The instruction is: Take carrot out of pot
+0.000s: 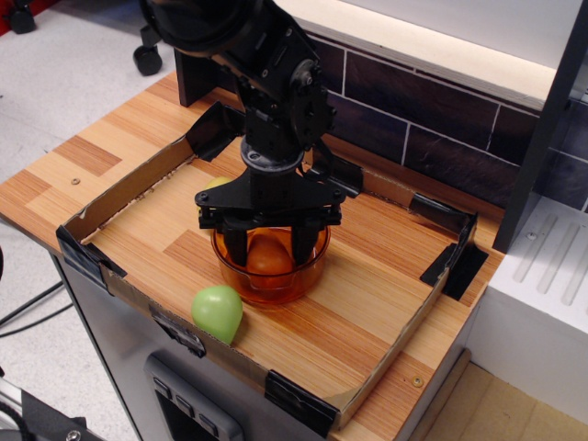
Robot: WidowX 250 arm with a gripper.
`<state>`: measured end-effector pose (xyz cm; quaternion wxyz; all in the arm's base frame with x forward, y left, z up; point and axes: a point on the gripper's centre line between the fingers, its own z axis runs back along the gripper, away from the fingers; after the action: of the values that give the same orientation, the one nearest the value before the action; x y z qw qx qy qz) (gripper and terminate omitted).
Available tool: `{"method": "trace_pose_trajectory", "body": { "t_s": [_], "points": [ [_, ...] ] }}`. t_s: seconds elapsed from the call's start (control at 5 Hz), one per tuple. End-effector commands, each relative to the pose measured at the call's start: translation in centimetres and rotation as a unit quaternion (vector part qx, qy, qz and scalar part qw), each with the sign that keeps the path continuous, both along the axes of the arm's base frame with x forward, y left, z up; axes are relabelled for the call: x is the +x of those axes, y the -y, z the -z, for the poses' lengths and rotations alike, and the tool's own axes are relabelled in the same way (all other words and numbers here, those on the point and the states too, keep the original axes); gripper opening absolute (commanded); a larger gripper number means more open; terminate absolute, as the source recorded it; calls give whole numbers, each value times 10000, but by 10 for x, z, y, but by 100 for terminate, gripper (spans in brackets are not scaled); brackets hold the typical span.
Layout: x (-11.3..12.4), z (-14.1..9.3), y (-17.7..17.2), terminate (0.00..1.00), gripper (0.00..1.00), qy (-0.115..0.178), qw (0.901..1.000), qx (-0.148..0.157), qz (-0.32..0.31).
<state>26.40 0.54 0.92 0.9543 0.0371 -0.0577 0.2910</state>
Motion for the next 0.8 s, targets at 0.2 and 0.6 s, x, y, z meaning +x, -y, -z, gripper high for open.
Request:
{"method": "trace_pose_trajectory", "body": {
  "t_s": [0.2,0.6],
  "points": [
    [6,-32,-5,0,0,221,9996,-128,-106],
    [18,-86,2,0,0,733,9951,-523,-417]
  ]
}}
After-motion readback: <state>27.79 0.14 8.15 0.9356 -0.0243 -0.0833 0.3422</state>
